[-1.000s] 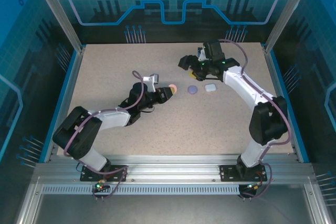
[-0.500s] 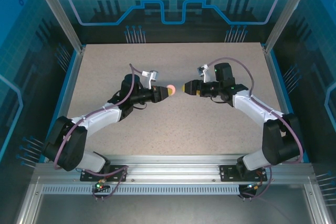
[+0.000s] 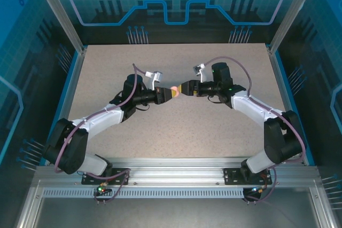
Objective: Insert wireless bluetooth earbuds into charging case
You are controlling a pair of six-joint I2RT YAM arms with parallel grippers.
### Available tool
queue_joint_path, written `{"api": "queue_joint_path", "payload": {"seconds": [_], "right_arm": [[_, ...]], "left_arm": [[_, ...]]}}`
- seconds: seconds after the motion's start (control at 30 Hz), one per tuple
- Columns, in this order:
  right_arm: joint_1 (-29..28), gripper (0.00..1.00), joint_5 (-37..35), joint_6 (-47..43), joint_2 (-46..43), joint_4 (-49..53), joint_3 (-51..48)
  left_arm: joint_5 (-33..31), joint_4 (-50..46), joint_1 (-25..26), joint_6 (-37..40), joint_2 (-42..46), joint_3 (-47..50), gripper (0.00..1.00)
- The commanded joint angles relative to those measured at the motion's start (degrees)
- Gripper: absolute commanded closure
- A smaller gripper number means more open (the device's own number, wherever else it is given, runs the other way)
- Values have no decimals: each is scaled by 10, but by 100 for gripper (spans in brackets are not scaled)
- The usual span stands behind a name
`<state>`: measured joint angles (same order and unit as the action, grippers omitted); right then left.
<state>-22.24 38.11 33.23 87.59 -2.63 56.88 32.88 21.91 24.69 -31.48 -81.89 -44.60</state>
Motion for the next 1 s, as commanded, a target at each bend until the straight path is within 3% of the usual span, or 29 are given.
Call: {"api": "queue_joint_path", "payload": {"seconds": [0.0,0.37,0.5,0.73,0.97], "right_arm": [[-11,32,-6,3,16,-6,17],[48,41,-51,63,75,-21,-16],[53,41,-46,60,34,-20,-34],[38,38,-6,28,-54,-2,-34],[-2,38,-12,19,-60,28,14]], "left_arm": [[14,9,-3,1,6,-23,100],[22,23,-3,-10,24,-23,100],[18,27,-3,-11,21,-18,100],[21,38,-3,-15,7,-20,100],[21,36,-3,-12,2,-26,100]]}}
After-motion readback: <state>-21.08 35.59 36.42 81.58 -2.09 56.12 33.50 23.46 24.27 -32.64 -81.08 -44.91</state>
